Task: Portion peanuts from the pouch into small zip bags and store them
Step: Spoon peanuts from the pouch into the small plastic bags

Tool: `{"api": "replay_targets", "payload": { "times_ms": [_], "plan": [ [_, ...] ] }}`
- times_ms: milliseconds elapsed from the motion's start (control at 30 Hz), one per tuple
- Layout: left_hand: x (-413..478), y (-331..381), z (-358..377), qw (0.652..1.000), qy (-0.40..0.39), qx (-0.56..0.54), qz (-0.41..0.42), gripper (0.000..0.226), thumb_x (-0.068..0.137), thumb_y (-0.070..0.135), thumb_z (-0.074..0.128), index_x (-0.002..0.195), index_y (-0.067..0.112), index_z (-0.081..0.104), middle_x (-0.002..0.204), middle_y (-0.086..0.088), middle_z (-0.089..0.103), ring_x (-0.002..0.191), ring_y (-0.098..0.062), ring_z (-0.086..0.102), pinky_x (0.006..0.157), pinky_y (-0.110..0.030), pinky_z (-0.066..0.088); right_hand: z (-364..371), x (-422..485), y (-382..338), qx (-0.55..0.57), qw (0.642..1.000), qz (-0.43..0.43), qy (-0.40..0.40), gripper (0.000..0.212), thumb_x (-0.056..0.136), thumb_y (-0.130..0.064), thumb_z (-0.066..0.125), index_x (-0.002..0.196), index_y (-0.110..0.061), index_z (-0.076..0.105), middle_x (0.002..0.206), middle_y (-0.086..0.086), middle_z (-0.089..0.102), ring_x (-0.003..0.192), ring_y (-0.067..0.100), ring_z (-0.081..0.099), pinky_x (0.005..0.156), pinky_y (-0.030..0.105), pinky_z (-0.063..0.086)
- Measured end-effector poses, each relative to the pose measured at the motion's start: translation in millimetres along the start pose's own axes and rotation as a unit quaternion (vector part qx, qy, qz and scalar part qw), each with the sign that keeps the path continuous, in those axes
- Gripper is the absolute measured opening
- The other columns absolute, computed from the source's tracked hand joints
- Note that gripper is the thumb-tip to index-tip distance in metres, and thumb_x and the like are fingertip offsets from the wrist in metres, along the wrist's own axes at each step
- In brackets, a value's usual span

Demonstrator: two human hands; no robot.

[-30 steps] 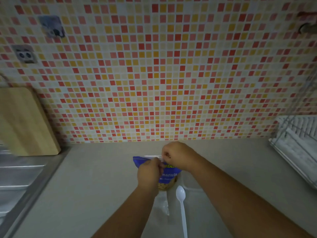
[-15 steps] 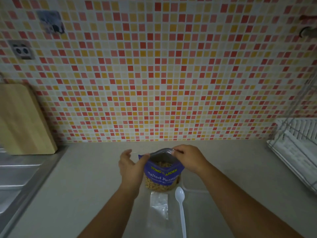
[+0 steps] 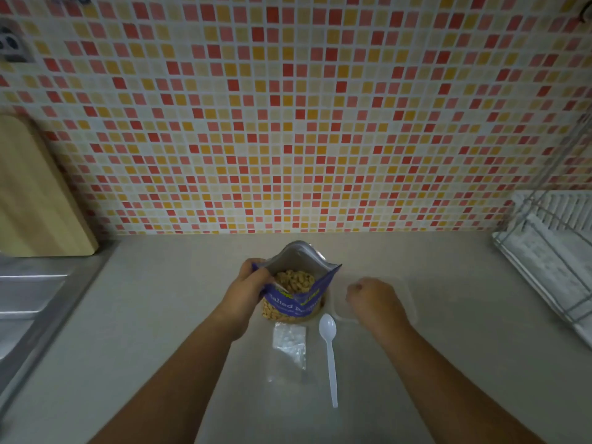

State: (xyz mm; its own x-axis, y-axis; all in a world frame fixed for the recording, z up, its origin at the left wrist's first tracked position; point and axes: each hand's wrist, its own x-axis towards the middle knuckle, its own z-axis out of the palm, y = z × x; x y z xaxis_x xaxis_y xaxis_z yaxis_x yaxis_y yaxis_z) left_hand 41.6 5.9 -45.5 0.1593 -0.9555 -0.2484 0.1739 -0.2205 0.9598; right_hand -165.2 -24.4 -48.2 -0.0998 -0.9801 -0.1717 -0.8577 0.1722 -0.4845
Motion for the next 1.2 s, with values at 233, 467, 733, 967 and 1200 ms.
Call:
{"api": "replay_targets", "payload": {
  "times_ms": [233,467,733,967,1200],
  "plan": [
    [-1,-4,1,1.000,-0.003,0.002,0.008,0.012,0.091,0.005,0.043,0.101,0.011,0.045,0.089,-0.006,0.050,0.082,-0.014,0.052,0.078,-0.025,0.044,62,-41,25,-0.184,0.965,-0.027,-0.184,0.040,0.089,-0.038,0.050,0.118,-0.013,0.058,0.126,0.005,0.059,0.115,0.023,0.058,0.089,0.029,0.046],
    [-3,-6,0,1.000,-0.008,0.002,0.003,0.015,0.092,0.007,0.043,0.106,0.009,0.046,0.094,-0.008,0.051,0.086,-0.015,0.052,0.081,-0.025,0.045,14,-37,20,-0.162,0.970,-0.050,-0.177,0.030,0.082,-0.031,0.053,0.101,-0.012,0.066,0.109,0.009,0.069,0.100,0.026,0.065,0.073,0.025,0.042],
    [-6,-3,0,1.000,-0.014,0.015,-0.008,0.017,0.093,0.012,0.043,0.110,0.009,0.045,0.096,-0.008,0.053,0.089,-0.016,0.055,0.075,-0.022,0.047,-131,-54,-50,-0.219,0.951,-0.216,0.031,0.030,0.092,-0.015,0.043,0.108,-0.029,0.064,0.099,0.001,0.063,0.086,0.021,0.059,0.068,0.030,0.047],
    [-8,4,5,1.000,0.002,0.007,-0.021,0.018,0.091,0.009,0.041,0.108,0.011,0.046,0.094,-0.005,0.055,0.085,-0.012,0.055,0.071,-0.021,0.045,-43,-15,-136,-0.332,0.900,-0.200,-0.201,0.014,0.083,-0.015,0.064,0.084,-0.007,0.052,0.070,0.004,0.043,0.084,0.024,0.052,0.082,0.033,0.047],
    [-9,3,3,1.000,-0.011,0.015,-0.014,0.022,0.091,0.010,0.042,0.113,0.010,0.044,0.096,-0.006,0.057,0.085,-0.011,0.056,0.067,-0.019,0.044,-14,8,-134,-0.352,0.899,-0.154,-0.211,0.054,0.080,-0.028,0.071,0.128,-0.014,0.051,0.097,0.005,0.058,0.099,0.026,0.057,0.087,0.035,0.046]
  ]
}}
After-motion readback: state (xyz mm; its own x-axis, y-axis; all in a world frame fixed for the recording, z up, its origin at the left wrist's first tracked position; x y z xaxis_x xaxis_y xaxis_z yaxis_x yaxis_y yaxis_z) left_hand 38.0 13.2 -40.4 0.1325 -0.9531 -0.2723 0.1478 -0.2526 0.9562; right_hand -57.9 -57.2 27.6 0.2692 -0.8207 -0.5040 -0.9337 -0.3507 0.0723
